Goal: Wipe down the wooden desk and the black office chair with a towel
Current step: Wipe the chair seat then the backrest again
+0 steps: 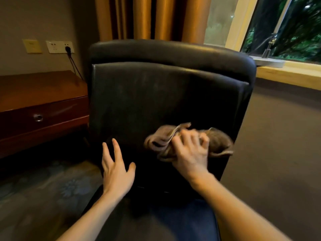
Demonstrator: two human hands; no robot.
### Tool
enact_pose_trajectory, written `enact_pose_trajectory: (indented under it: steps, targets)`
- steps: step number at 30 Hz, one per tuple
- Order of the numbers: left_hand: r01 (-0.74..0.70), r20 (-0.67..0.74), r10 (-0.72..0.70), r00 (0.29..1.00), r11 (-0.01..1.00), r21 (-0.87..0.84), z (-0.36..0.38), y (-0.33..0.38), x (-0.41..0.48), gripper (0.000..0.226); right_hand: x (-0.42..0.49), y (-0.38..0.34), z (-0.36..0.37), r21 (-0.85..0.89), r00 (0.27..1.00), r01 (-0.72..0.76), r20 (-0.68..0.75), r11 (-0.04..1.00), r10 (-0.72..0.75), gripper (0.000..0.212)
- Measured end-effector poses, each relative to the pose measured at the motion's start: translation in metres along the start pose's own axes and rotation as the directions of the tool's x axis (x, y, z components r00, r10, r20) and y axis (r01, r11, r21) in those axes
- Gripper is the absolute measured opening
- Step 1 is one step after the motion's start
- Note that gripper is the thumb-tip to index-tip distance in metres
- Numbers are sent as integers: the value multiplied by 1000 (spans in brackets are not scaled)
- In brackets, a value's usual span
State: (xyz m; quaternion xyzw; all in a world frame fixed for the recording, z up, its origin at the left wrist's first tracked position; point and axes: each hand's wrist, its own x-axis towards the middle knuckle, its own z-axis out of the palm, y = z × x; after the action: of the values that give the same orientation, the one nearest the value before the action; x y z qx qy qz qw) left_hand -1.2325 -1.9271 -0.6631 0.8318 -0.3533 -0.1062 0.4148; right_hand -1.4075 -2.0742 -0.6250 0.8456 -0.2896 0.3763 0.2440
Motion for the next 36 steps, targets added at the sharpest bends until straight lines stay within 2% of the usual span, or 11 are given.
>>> enact_pose_trajectory:
  steps: [3,5,8,12,14,18,22,26,29,34,36]
  targets:
    - [-20,-9,20,1000,1000,17,-1,-4,-1,97,-71,-34,28,60,902,310,297,949,-313,61]
    - [-27,10,27,1000,999,29,-4,-5,-1,97,-103,-35,38,117,778,465,418,877,-469,33]
    - [-42,30,41,999,998,43,-10,-6,-2,96,-96,-27,24,164,795,508,288,846,-534,24]
    - [-96,-73,94,993,995,-31,-18,-8,0,79,19,-14,-38,168,900,420,-204,892,-386,30]
    - [-81,-162,63,985,991,-105,-24,-7,1,63,91,3,-68,72,925,271,-296,960,-239,42]
    - [53,-268,-121,956,967,-249,-42,-7,13,46,187,38,-91,-122,991,-58,-124,991,43,58]
    - [223,-191,-329,925,877,-426,-55,-16,28,56,184,35,-66,-113,995,-103,5,988,104,64]
    - [271,-14,-337,941,780,-564,-45,-29,42,60,99,-11,-14,-7,995,84,-53,996,-84,46]
    - [280,-5,-357,934,740,-611,-41,-37,46,67,21,-45,25,109,977,205,45,973,-211,46]
    - [280,39,-339,940,704,-653,-48,-41,45,69,-70,-53,50,174,674,627,368,760,-641,35]
    - [285,55,-338,939,682,-673,-51,-38,47,68,-66,-50,41,191,685,651,268,735,-677,22]
